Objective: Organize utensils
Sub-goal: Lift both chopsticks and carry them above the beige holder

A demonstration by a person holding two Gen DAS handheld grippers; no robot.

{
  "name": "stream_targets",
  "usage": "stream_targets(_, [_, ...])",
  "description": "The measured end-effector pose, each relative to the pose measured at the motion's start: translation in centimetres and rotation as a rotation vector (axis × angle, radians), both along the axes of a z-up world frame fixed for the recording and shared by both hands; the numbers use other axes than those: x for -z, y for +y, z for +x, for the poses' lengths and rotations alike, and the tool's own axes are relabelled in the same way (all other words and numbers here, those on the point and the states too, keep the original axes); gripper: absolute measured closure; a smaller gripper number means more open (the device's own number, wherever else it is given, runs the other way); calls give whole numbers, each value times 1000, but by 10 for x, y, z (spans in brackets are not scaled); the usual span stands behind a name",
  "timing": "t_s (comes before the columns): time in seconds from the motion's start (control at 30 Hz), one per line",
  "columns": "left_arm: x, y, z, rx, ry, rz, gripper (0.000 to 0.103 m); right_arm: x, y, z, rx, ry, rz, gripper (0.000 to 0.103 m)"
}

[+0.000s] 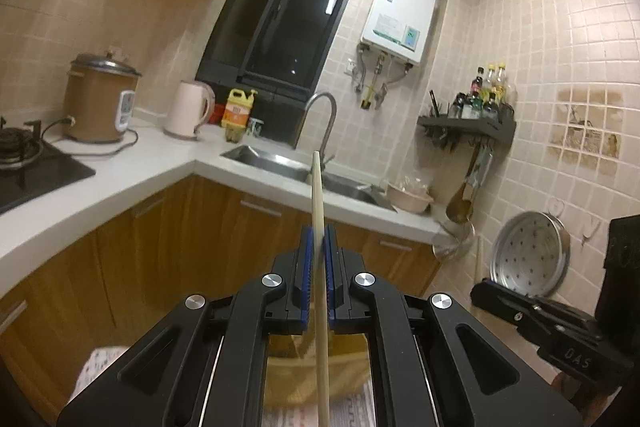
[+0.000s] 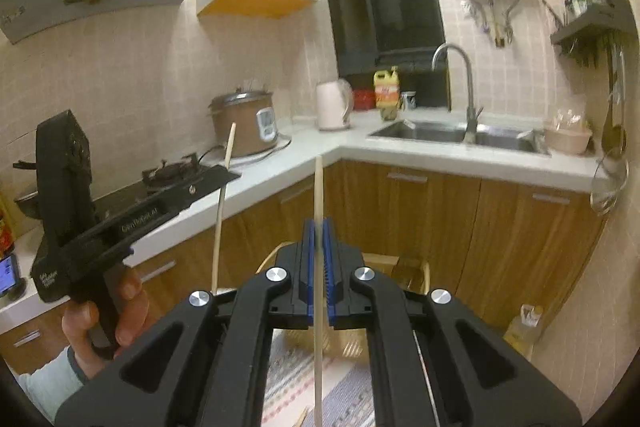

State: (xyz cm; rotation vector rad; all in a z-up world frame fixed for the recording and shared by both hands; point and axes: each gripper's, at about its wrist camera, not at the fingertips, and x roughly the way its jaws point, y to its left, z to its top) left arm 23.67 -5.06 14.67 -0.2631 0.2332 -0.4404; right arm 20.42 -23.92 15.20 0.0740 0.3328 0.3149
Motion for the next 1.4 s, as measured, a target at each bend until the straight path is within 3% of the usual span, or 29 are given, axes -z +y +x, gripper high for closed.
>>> stream_targets(0.2, [-12,-13,21,-64,-86,39,100,-19,-10,23,49,-115,4,100])
stream_targets(0.27, [-14,-19,29,-128,-116,68,100,-22,-12,34,116,-147,-28,100])
stream_targets(0.6, [4,-31,68,-183,-139,64,100,2,-22,79,177,-212,-67,100])
stream_targets(1.0, [36,-36,73,-225,-138,95,99,35,-21,90,142,-221,-70,100])
stream_targets(1.27, [49,-34,69,-205,-94,90,98,52,-24,73,141,-214,-70,99])
stream_targets(1.4, [51,-26,61,-166,-46,105,98,57,-23,62,127,-164,-101,98])
